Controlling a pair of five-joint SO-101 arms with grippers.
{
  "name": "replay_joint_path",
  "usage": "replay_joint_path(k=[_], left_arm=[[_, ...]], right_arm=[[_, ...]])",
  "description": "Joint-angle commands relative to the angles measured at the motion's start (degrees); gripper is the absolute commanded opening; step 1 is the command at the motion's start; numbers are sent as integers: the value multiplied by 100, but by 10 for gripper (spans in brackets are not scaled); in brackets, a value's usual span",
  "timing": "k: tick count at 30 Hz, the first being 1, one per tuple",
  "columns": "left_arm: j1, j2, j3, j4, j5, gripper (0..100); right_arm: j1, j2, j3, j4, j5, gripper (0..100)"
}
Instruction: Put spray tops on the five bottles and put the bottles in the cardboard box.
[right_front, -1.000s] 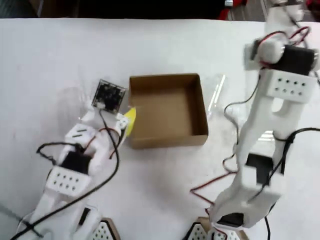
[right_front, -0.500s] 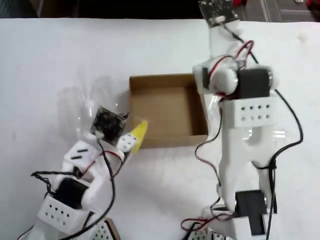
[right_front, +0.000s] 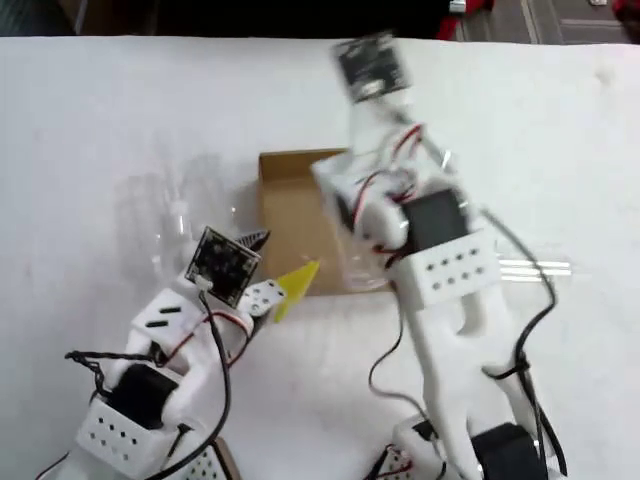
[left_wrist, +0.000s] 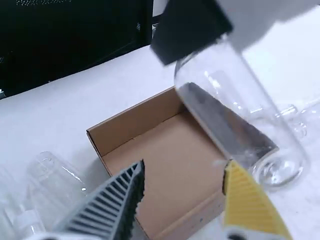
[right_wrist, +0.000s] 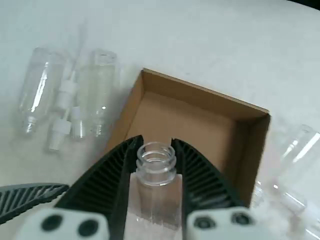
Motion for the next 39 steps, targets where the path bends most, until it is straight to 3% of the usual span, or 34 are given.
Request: replay_joint_path(k=[1, 10, 15, 21, 24, 33, 39], left_arm=[[66, -101, -53, 9, 325, 249], [31, -75, -44, -26, 334, 249], [13, -75, 0, -44, 325, 249], [-180, -75, 510, -923, 308, 245], [-286, -101, 501, -914, 316, 245], [-22, -101, 501, -800, 308, 245], [-31, -101, 501, -800, 308, 245]], right_arm=[[-426, -541, 492, -602, -53, 15], [-1103, -1411, 1134, -866, -53, 15], [-1068, -1692, 1257, -840, -53, 15], [-901, -2009, 1240, -330, 0, 15], [-892, -2035, 1240, -268, 0, 15], [-84, -1974, 1248, -1349, 0, 15], [426, -989, 1222, -2097, 9, 15]])
